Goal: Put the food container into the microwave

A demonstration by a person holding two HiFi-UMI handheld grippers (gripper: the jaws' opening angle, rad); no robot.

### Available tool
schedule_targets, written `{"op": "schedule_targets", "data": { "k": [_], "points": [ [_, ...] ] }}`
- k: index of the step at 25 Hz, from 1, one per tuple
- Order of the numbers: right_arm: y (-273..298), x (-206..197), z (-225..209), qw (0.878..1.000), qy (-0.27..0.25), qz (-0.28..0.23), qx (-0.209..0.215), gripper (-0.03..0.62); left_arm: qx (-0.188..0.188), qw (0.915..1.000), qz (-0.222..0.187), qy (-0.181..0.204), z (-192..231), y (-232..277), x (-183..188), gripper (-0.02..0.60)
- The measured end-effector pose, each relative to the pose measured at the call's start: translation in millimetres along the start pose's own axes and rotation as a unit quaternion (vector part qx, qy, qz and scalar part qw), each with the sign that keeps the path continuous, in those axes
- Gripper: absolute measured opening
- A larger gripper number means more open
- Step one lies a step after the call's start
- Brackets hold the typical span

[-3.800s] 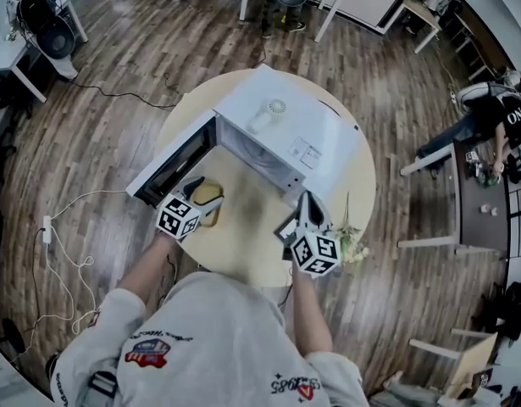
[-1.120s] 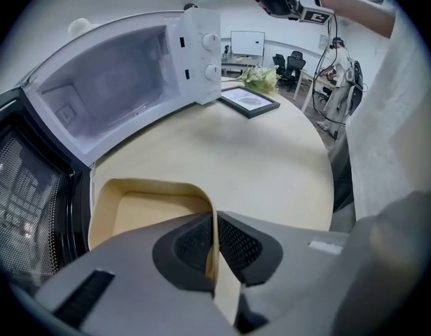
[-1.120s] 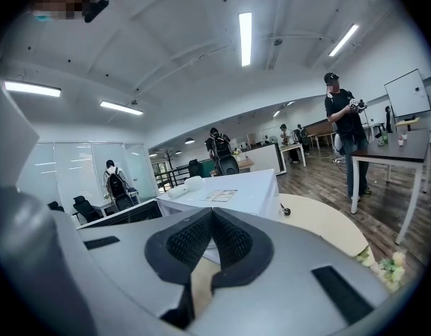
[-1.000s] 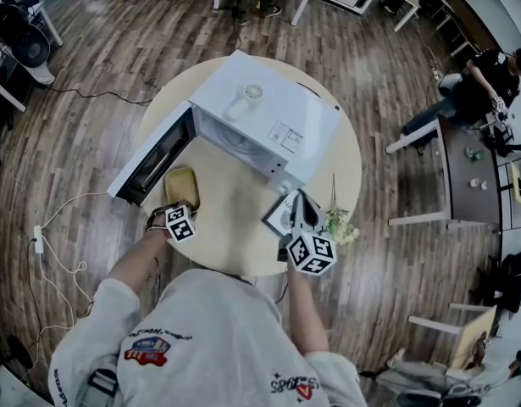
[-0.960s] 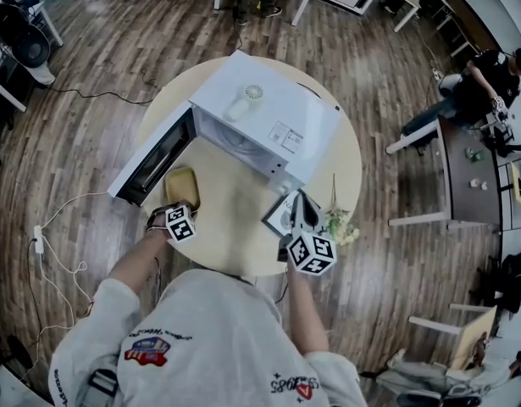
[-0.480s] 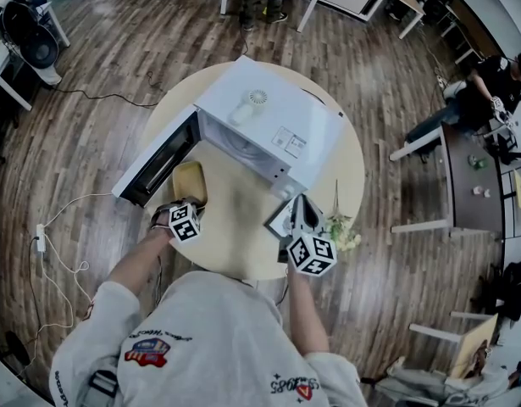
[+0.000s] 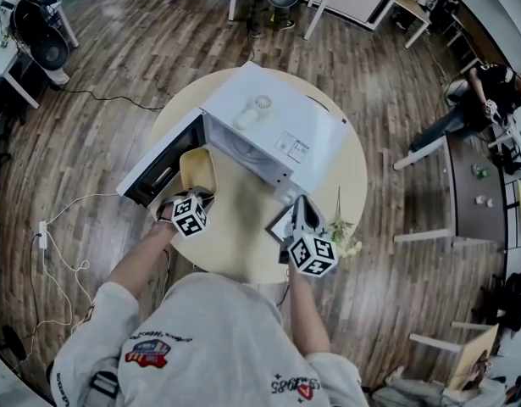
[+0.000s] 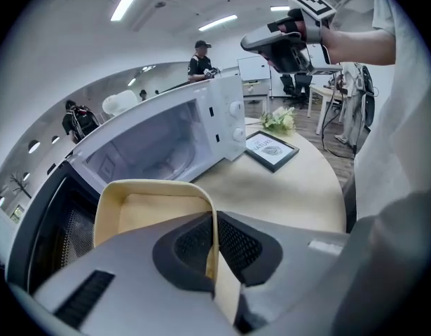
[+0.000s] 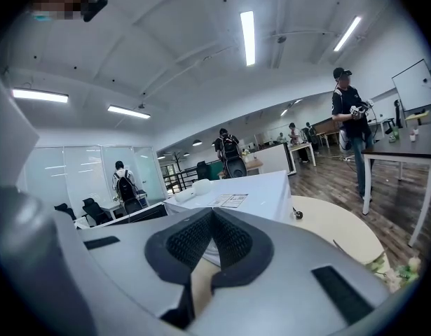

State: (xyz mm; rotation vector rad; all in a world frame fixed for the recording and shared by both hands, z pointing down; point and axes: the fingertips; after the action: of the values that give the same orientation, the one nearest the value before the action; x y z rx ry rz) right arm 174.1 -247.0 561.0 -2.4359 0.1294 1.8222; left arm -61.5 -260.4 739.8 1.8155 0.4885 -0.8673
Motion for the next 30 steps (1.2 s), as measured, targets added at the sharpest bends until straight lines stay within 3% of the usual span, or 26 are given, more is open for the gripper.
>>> {"op": "schedule_targets", "data": {
  "k": [13, 30],
  "points": [
    [-2, -2, 1, 1.000, 0.005, 0.007, 0.021, 0.005, 0.082, 0.9921, -0.094, -0.017, 31, -28, 72, 0.006],
    [-31, 2, -26, 0.999, 0.019, 0.017, 0.043, 0.005, 0.067, 0.9954, -0.068, -0.015, -15, -15, 83, 0.006]
  ]
}}
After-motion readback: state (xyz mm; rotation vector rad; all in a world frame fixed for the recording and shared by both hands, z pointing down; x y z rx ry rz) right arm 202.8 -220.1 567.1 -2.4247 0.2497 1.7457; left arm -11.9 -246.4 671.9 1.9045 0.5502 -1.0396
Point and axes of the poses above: the fingertips, and each gripper's own axes: y forward along the fingers, z to its left, x out of its top, and after that the axes turned 15 degrees about -z, right-handed
